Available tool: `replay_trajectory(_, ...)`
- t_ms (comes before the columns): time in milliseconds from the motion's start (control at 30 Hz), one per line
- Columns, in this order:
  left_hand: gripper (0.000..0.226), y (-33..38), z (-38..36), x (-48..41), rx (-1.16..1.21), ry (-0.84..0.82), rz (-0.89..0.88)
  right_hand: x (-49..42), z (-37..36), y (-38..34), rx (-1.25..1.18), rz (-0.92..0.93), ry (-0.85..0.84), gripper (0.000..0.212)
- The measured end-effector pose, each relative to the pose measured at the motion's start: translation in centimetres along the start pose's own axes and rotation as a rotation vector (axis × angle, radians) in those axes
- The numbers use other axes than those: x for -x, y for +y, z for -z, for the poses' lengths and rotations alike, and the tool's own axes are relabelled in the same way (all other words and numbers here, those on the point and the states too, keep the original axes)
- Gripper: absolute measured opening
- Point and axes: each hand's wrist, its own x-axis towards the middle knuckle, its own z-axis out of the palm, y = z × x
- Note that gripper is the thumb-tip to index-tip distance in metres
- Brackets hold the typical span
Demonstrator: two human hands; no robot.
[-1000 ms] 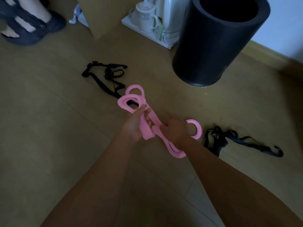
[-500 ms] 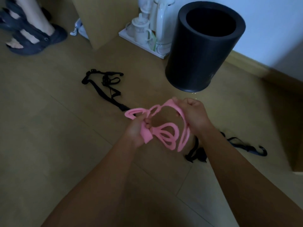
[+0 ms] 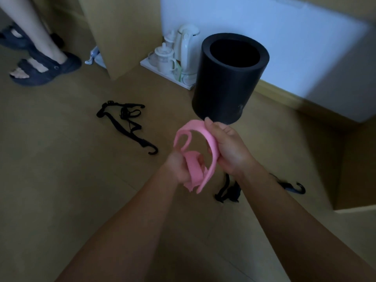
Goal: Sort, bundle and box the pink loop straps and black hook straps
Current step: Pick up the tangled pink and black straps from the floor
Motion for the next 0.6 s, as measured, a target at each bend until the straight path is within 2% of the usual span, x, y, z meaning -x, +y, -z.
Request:
replay_trajectory(67,0.053,0.9,-0.4,0.1,0.077,0.004,-0.107,1.2,0.3,0.3,0.151,-0.035,-0.021,0.040)
replay_trajectory(133,0.053,1.8,-0.9,0.7,0.177,-0.076,-0.192,2.5,0.8,0.9,0.328,-0.062,-0.022,0.032)
replay_trajectory(200,0.041,2.8,-1.3,1.3,0.235,0.001,-0.260,3.5,1.4,1.4,0.417,-0.102,-0.043,0.026)
replay_trajectory(333,0.037,4.0,-2.2,3.1,0.196,0.036,-0.253,4.7,2.4,2.2,0.481,-0.166,-0.041,0.026)
replay_trajectory(400,0.047,4.4,-3.1,3.7,0.150,0.097,-0.264,5.0,2.7,2.6,0.461,-0.218,-0.045,0.026)
replay_trajectory(533,0.078,4.1,-3.7,4.1,0.121,-0.036,-0.227,4.8,2.8,3.3,0.457,-0.297,-0.032,0.030)
replay_trajectory(600,0.093,3.9,-3.5,3.8,0.097,-0.092,-0.202,4.5,2.7,3.5,0.526,-0.255,0.007,0.031)
